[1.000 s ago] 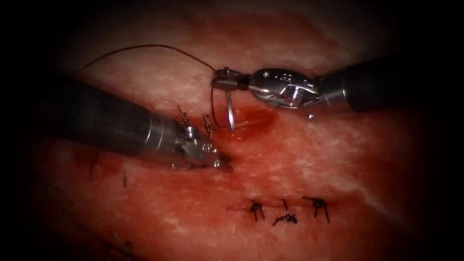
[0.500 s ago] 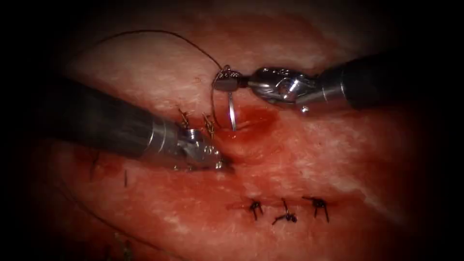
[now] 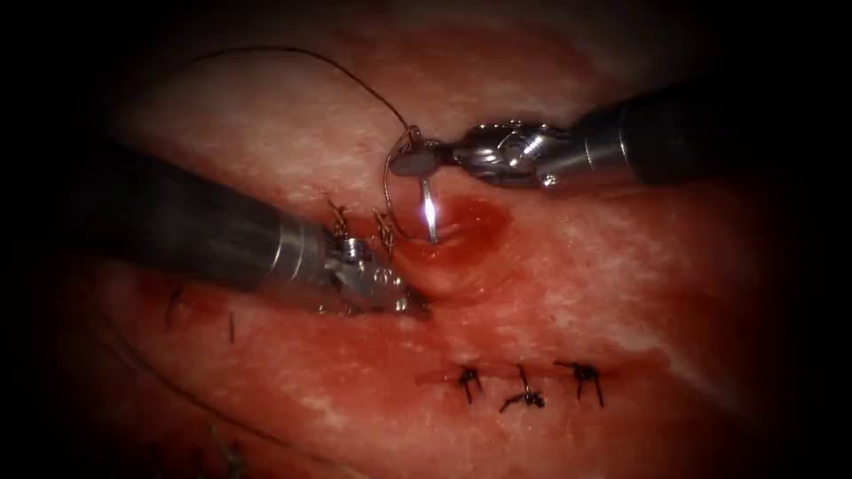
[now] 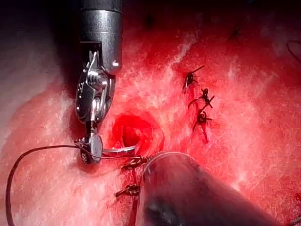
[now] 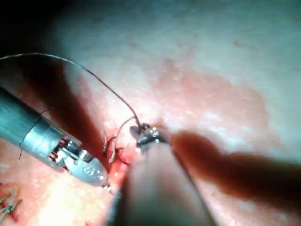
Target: Wound Closure
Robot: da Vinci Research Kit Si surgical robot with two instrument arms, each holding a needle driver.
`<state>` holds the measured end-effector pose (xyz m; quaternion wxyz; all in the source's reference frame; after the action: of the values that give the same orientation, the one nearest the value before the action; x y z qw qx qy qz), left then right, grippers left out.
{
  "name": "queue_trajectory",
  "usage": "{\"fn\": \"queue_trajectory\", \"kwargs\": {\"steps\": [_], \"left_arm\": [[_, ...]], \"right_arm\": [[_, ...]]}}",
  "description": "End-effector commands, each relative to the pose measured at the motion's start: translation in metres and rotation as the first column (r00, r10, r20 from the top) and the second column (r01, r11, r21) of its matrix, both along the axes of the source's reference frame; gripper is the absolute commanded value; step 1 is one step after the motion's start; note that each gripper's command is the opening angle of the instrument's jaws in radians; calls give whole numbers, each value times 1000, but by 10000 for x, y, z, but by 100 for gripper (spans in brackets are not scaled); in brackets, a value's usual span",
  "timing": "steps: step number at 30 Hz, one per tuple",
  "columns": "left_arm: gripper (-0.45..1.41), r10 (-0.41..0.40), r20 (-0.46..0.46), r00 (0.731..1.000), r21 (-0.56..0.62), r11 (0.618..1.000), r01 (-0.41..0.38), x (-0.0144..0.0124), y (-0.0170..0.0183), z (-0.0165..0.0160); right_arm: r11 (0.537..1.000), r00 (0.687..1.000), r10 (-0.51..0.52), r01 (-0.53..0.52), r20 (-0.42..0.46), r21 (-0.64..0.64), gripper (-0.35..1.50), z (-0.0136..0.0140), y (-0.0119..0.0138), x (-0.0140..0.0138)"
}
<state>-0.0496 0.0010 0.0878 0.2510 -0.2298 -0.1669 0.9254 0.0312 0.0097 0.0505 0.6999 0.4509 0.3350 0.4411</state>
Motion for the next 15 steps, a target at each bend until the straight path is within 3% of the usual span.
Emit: {"fn": "queue_trajectory", "kwargs": {"steps": [1,8,15], "left_arm": [[-8,2,1,1000,2,1000,-2,-4,-6,5],[-8,2,1,1000,2,1000,-2,-3,-6,4],[-8,3,1,1000,3,1000,-3,-3,-6,4]], "right_arm": [[1000,1000,-13,13,0,15,-35,3,-10,7],[991,999,-45,41,26,126,-35,0,-24,9],[955,999,-18,26,-29,297,-35,-7,-37,12]]}}
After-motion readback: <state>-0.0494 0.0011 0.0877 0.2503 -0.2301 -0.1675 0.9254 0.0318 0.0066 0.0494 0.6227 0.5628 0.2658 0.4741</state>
